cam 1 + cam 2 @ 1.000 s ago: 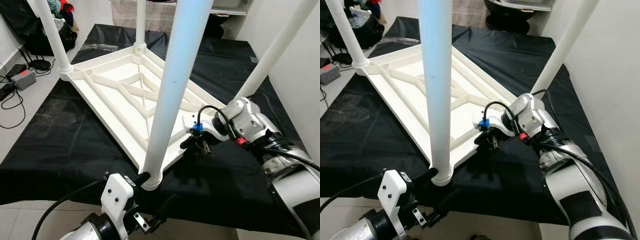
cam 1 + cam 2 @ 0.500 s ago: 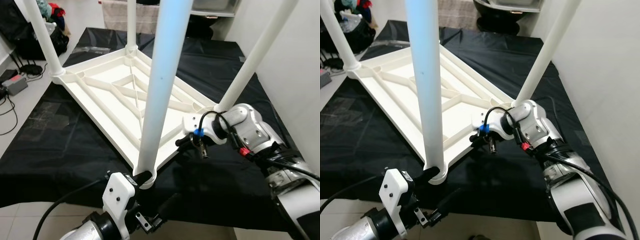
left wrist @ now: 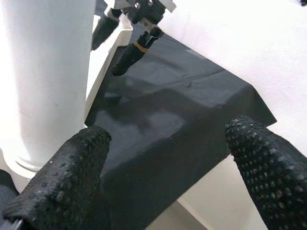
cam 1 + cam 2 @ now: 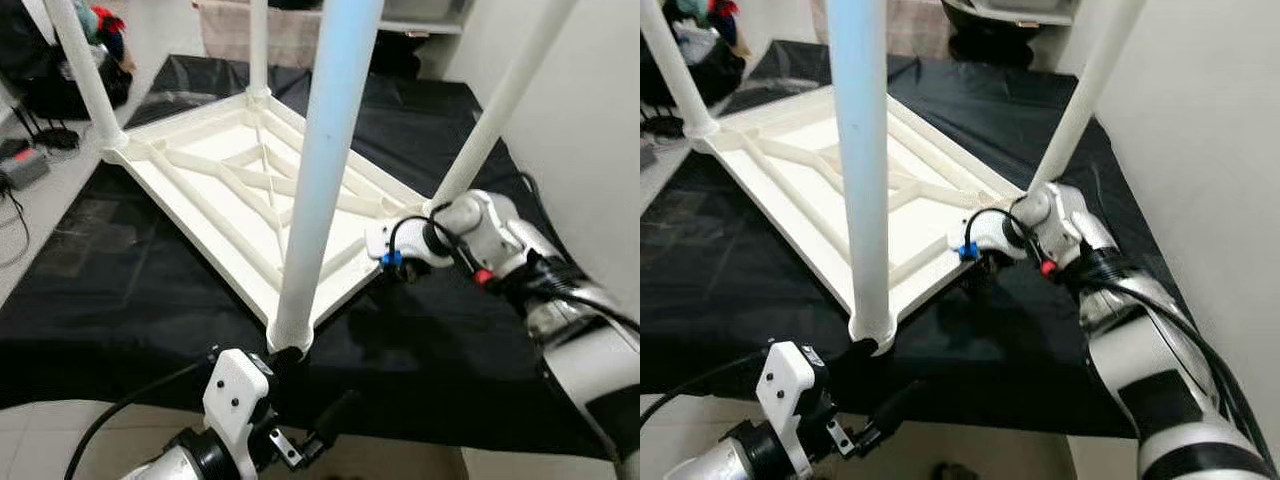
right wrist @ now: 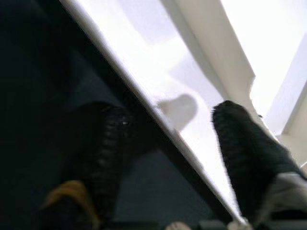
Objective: Building children table
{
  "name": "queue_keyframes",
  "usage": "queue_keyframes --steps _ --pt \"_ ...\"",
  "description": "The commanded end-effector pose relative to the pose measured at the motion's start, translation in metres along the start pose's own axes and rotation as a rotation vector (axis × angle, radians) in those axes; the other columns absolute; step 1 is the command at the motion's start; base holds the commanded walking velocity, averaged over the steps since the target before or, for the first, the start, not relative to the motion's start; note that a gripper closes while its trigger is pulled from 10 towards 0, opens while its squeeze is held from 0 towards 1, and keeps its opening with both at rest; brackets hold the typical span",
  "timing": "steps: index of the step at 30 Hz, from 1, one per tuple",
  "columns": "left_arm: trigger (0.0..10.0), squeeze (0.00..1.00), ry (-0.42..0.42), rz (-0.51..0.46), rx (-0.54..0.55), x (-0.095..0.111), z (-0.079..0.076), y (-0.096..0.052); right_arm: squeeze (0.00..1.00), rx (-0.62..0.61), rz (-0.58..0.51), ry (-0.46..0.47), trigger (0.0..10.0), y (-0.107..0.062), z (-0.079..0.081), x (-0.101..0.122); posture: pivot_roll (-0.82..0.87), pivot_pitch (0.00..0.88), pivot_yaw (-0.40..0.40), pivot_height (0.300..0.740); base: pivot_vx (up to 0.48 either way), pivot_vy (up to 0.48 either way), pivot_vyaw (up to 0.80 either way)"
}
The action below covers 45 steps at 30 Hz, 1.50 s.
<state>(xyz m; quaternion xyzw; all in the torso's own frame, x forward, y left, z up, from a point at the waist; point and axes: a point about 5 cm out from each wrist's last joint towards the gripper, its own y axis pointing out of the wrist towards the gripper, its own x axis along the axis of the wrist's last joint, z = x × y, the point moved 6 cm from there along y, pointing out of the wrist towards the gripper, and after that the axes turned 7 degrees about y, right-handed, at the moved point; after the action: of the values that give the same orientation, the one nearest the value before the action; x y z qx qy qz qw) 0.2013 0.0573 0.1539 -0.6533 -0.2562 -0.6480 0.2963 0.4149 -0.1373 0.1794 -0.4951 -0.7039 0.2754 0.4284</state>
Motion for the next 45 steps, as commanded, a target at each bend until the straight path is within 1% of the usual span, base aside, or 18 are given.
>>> queue_keyframes --steps 1,9,10,14,17,18,21,23,25,26,31,32,35,36,39,40,43,45 --pt "10.0 0.0 -0.02 -0.001 -0.013 0.001 -0.007 -0.001 1.0 0.016 0.053 -0.019 10.0 -0.003 -0.001 -0.006 0.01 0.227 -0.143 0.74 0.0 0.0 0.0" --pt "10.0 0.0 -0.023 -0.002 -0.01 0.002 -0.008 -0.002 1.0 0.026 0.084 -0.037 10.0 -0.004 -0.003 -0.008 0.01 0.228 -0.145 0.74 0.0 0.0 0.0" --pt "10.0 0.0 -0.025 -0.002 -0.009 0.002 -0.008 -0.002 0.0 0.032 0.092 -0.029 10.0 0.0 -0.002 -0.008 0.01 0.235 -0.155 0.74 0.0 0.0 0.0" --pt "10.0 0.0 -0.029 -0.003 -0.009 0.002 -0.009 -0.002 0.0 0.049 0.121 -0.046 10.0 0.005 0.001 -0.012 0.01 0.236 -0.158 0.74 0.0 0.0 0.0" --pt "10.0 0.0 -0.031 -0.004 -0.006 0.002 -0.01 -0.002 0.0 0.01 0.181 -0.054 10.0 0.005 -0.004 -0.024 0.01 0.235 -0.162 0.74 0.0 0.0 0.0" --pt "10.0 0.0 -0.033 -0.004 -0.004 0.002 -0.01 -0.001 0.0 -0.024 0.217 -0.047 0.0 0.002 -0.009 -0.032 0.01 0.235 -0.162 0.74 0.0 0.0 0.0" --pt "10.0 0.0 -0.034 -0.004 -0.003 0.002 -0.01 -0.001 0.0 -0.046 0.241 -0.042 0.0 -0.001 -0.012 -0.037 0.01 0.234 -0.161 0.74 0.0 0.0 0.0" --pt "10.0 0.0 -0.034 -0.003 -0.003 0.002 -0.011 -0.002 0.0 -0.041 0.255 -0.001 0.0 -0.005 -0.013 -0.042 0.01 0.23 -0.159 0.74 0.0 0.0 0.0" --pt "10.0 0.0 -0.034 -0.003 -0.003 0.002 -0.011 -0.002 0.0 -0.041 0.255 -0.001 0.0 -0.005 -0.013 -0.042 0.01 0.23 -0.159 0.74 0.0 0.0 0.0" --pt "10.0 0.0 -0.034 -0.002 -0.004 0.002 -0.011 -0.002 0.0 -0.036 0.25 0.024 0.0 -0.006 -0.012 -0.044 0.01 0.228 -0.157 0.74 0.0 0.0 0.0" --pt "10.0 0.0 -0.031 0.0 -0.008 0.001 -0.011 -0.002 0.0 0.009 0.216 0.092 0.0 -0.006 -0.005 -0.045 0.0 0.22 -0.154 0.74 0.0 0.0 0.0" --pt "10.0 0.0 -0.031 0.0 -0.009 0.001 -0.011 -0.001 0.0 0.033 0.206 0.124 0.0 -0.004 -0.001 -0.046 0.0 0.217 -0.154 0.74 0.0 0.0 0.0" --pt "10.0 0.0 -0.03 0.0 -0.01 0.001 -0.011 -0.001 0.0 0.048 0.201 0.146 0.0 -0.004 0.001 -0.047 0.0 0.217 -0.154 0.74 0.0 0.0 0.0" --pt "10.0 0.0 -0.029 0.0 -0.009 0.0 -0.01 -0.001 0.0 0.095 0.223 0.18 0.0 -0.006 0.009 -0.057 0.0 0.213 -0.155 0.74 0.0 0.0 0.0" --pt "10.0 0.0 -0.029 -0.001 -0.009 0.0 -0.01 0.0 0.0 0.109 0.235 0.192 0.0 -0.007 0.012 -0.061 0.0 0.212 -0.155 0.74 0.0 0.0 0.0" --pt "10.0 0.0 -0.029 -0.003 -0.008 0.001 -0.01 0.0 0.0 0.14 0.274 0.209 0.0 -0.011 0.019 -0.075 0.0 0.212 -0.157 0.74 0.0 0.0 0.0" --pt "10.0 0.0 -0.029 -0.004 -0.008 0.001 -0.01 0.001 0.0 0.18 0.288 0.214 0.0 -0.014 0.026 -0.082 0.0 0.212 -0.158 0.74 0.0 0.0 0.0" --pt "10.0 0.0 -0.031 -0.006 -0.006 0.001 -0.01 0.001 0.0 0.293 0.3 0.209 0.0 -0.022 0.042 -0.092 -0.01 0.213 -0.16 0.74 0.0 0.0 0.0"
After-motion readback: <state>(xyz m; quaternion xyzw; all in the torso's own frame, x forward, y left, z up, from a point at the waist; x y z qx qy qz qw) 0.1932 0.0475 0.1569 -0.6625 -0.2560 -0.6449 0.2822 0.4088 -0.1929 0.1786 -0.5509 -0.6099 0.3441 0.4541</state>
